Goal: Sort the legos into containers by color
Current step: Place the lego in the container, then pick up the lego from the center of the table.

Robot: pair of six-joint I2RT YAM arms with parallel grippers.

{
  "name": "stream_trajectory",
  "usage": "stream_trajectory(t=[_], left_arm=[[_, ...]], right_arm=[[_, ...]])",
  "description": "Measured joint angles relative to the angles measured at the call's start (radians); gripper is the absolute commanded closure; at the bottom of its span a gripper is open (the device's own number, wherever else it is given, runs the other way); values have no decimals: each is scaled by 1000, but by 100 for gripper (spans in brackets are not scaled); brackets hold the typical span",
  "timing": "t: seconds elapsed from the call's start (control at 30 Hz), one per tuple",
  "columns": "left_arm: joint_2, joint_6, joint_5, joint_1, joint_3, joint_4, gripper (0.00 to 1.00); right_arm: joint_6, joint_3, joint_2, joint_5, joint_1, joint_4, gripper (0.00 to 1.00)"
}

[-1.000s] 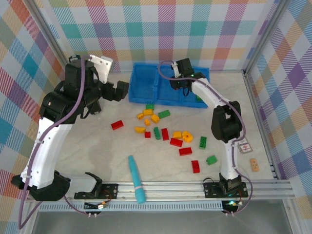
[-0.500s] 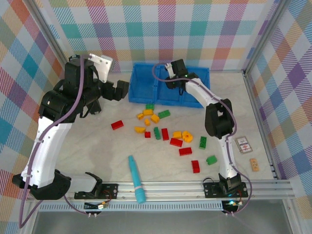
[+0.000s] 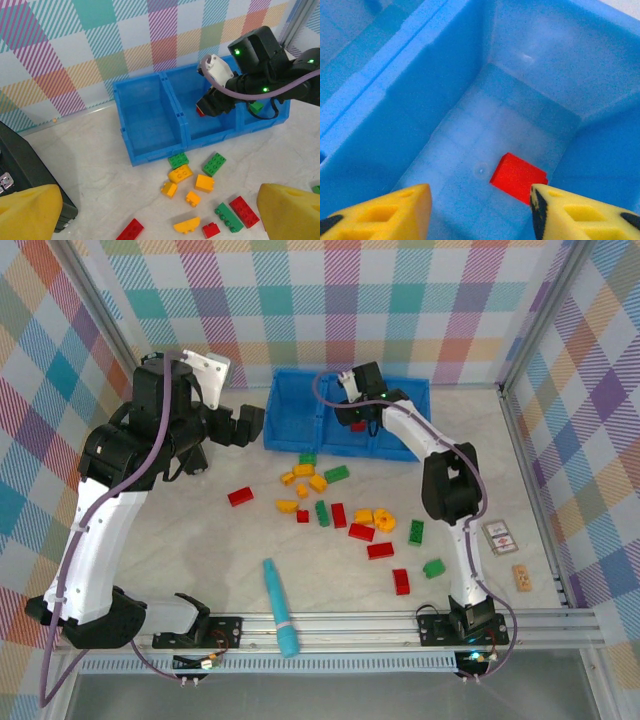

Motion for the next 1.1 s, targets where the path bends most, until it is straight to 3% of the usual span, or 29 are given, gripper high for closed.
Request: stream_trajectory(t=[0.23, 0.33, 0.67, 0.87, 1.1], left_arm=[[0, 5, -19, 0, 0, 0, 0], [-3, 6, -28, 0, 0, 1, 0], [-56, 5, -111, 0, -15, 13, 0], [-47, 5, -128, 0, -15, 27, 0], [-20, 5, -129, 0, -6, 27, 0]], right_arm=[[25, -212, -237, -54, 3, -35, 27], [63, -336, -367, -80, 7, -58, 14], [195, -873, -770, -125, 16, -171, 8], [270, -1038, -831, -141, 19, -196, 3], [312, -1080, -794, -131, 30, -183, 4]])
